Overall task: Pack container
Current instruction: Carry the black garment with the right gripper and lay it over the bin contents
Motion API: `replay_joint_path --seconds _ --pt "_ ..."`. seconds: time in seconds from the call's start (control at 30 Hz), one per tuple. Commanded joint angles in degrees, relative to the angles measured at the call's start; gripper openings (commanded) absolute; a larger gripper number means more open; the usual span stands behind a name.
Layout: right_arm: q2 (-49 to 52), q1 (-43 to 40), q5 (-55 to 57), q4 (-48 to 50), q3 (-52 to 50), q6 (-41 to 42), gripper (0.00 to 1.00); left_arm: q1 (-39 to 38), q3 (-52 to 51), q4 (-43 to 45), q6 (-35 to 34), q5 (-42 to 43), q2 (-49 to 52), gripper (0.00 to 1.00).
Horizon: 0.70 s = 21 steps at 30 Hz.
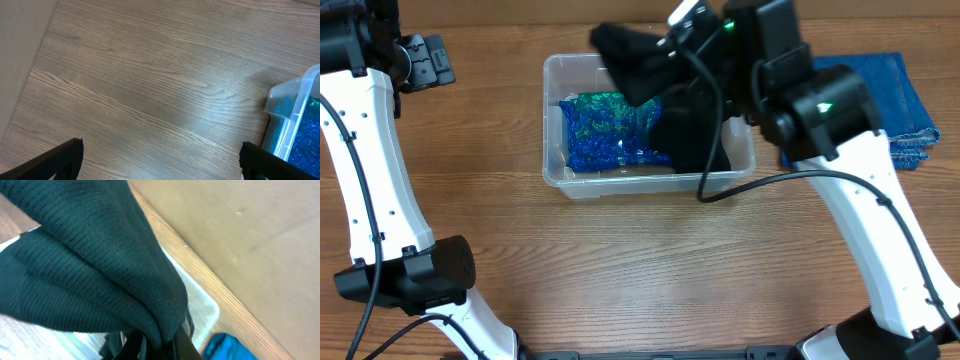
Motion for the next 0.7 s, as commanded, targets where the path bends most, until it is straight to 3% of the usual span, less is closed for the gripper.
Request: replay_joint_path --seconds 0.0,0.2,0.4,0.6,0.63,0.67 --pt "5.77 2.43 0.09 1.79 1.73 1.07 0.04 0.22 -0.17 -0.11 0.0 -0.72 0.59 1.0" --pt "15.23 4.0 0.39 9.66 1.7 3.34 0.04 0.22 -0.17 -0.11 0.0 -0.72 0.59 1.0" --pt "20.7 3.98 3.65 15.37 1.7 -5.25 0.04 0.22 -0.17 -0.11 0.0 -0.72 0.57 1.0" --pt "23.08 4.55 3.06 11.8 1.49 -7.87 0.04 0.22 -0.17 -0.11 0.0 -0.72 0.59 1.0" --pt "23.08 5.14 2.97 10.01 1.49 -7.45 0.06 0.22 -0.2 -0.11 0.0 -0.72 0.59 1.0" --pt "23.06 5.68 2.99 8.28 1.51 -6.78 0.25 0.22 -0.17 -0.11 0.0 -0.72 0.59 1.0"
